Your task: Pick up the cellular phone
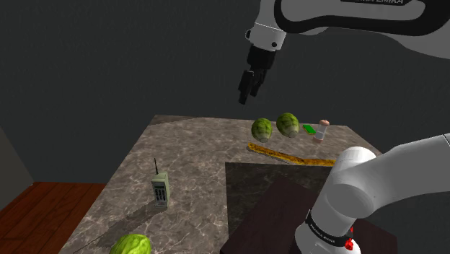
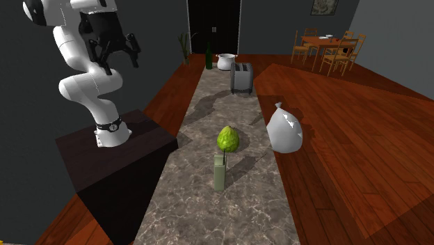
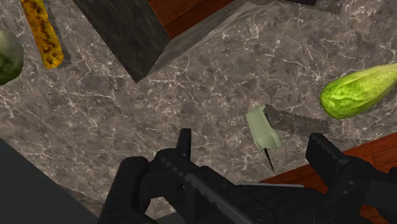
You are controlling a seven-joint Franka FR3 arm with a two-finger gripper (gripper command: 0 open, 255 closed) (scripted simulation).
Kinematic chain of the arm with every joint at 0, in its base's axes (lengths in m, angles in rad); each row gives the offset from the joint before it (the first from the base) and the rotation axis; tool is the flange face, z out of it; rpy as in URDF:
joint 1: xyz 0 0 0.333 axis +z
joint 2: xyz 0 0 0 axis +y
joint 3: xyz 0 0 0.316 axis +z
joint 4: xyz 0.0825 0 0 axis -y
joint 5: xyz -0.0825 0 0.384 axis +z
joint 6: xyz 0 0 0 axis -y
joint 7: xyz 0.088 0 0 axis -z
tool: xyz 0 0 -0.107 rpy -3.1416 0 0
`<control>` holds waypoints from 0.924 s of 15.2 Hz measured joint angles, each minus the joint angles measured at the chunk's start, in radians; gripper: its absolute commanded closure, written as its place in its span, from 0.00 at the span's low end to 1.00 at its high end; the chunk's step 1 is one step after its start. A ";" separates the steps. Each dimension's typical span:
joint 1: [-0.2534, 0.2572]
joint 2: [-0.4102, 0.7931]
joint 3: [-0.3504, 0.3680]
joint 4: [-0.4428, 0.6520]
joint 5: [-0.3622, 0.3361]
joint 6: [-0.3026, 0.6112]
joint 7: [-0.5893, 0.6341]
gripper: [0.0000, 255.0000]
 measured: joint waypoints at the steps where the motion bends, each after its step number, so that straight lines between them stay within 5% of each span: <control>1: 0.000 0.000 0.000 0.000 0.000 0.000 0.000 0.00; 14: -0.010 0.308 0.183 -0.024 0.054 0.268 0.280 0.00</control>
